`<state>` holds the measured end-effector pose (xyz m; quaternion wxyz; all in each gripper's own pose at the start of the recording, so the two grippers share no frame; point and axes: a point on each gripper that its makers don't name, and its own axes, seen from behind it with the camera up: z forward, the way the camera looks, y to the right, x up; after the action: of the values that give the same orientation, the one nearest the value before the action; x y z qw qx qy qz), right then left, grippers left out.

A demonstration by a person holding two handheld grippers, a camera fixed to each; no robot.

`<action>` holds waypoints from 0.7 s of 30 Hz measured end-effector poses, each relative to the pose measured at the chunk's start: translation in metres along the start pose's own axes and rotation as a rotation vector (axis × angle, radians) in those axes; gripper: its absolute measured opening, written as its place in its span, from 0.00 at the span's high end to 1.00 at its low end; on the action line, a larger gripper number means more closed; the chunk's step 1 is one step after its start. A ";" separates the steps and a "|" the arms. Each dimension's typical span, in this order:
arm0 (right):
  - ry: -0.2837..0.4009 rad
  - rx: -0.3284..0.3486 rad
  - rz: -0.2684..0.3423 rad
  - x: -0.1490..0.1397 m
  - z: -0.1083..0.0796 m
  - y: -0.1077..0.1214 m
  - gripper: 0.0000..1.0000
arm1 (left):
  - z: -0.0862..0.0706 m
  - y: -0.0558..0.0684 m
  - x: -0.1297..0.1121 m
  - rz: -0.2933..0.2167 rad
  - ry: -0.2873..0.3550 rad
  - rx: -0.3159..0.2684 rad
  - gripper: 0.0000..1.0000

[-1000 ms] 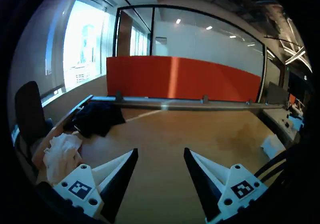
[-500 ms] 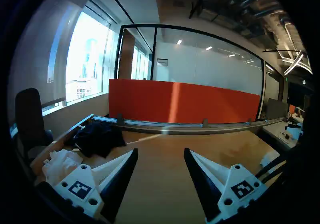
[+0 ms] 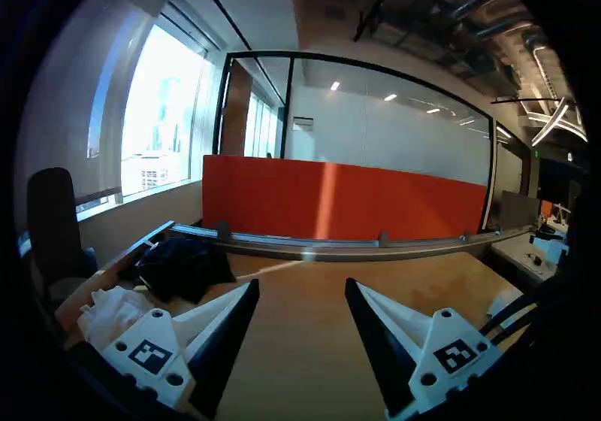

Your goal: Fold towel

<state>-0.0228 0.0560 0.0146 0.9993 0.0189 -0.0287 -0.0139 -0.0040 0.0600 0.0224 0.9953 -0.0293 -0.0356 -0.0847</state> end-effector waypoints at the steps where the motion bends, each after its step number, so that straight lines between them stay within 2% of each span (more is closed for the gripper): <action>1: 0.003 0.002 0.004 0.002 0.001 -0.005 0.00 | 0.000 -0.001 0.001 -0.002 0.002 -0.001 0.16; 8: 0.016 0.004 0.024 0.012 0.005 -0.035 0.00 | 0.000 -0.003 0.005 -0.002 0.013 -0.011 0.16; 14: 0.023 0.020 0.019 0.018 0.007 -0.061 0.00 | -0.002 -0.005 0.005 -0.003 0.013 -0.021 0.16; 21: 0.021 0.029 0.009 0.022 0.007 -0.073 0.00 | -0.004 -0.007 0.004 0.004 0.005 -0.029 0.16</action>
<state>-0.0035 -0.0179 0.0204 0.9992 0.0334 -0.0186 -0.0088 -0.0013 0.0527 0.0194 0.9951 -0.0438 -0.0319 -0.0833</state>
